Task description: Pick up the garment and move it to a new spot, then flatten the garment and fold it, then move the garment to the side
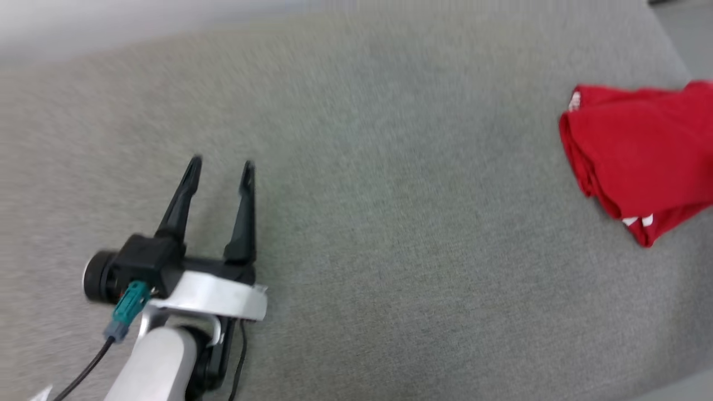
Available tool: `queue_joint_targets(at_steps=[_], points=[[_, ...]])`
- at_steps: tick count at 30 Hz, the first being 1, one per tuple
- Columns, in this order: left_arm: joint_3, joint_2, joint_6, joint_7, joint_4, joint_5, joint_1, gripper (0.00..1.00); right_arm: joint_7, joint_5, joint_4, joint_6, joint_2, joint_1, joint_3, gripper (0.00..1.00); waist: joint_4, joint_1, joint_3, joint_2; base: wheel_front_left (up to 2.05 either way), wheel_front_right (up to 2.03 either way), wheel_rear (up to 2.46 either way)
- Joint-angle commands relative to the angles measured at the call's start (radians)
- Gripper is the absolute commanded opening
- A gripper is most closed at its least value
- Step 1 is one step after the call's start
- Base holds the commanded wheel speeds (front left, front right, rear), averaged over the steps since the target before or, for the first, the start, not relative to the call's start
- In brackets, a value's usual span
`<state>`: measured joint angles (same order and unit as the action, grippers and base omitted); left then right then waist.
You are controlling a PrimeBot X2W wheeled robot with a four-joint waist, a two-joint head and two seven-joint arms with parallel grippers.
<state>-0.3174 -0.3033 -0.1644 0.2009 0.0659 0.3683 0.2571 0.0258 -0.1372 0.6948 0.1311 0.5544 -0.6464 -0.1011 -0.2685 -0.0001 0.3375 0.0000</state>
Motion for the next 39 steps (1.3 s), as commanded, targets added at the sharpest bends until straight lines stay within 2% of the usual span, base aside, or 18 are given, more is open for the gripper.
queue_joint_targets(at_steps=[1,8,20,31,39], points=[[0.01,0.002,-0.008,0.008,-0.012,0.012,-0.034,1.0,-0.006,-0.015,-0.034,-0.001,-0.008,0.056,0.026,1.0,0.061,0.0001,-0.122,0.0,0.0,0.0,0.0],[0.025,-0.008,-0.026,0.014,-0.047,0.033,-0.118,1.0,0.009,-0.086,-0.21,-0.001,-0.063,0.255,0.089,1.0,0.127,0.0001,-0.221,0.0,0.0,0.0,0.0],[0.047,-0.05,-0.044,0.021,-0.124,0.041,-0.216,1.0,-0.017,-0.117,-0.514,-0.001,-0.267,0.496,0.081,1.0,0.24,0.0001,-0.338,0.0,0.0,0.0,0.0],[0.031,-0.049,-0.022,0.035,-0.188,0.051,-0.257,1.0,0.008,-0.057,-0.772,-0.001,-0.424,0.719,0.017,1.0,0.261,0.0001,-0.377,0.0,0.0,0.0,0.0],[0.039,-0.035,-0.017,0.052,-0.224,0.06,-0.271,1.0,0.046,-0.035,-0.869,-0.001,-0.461,0.793,0.015,1.0,0.255,0.0001,-0.388,0.0,0.0,0.0,0.0]])
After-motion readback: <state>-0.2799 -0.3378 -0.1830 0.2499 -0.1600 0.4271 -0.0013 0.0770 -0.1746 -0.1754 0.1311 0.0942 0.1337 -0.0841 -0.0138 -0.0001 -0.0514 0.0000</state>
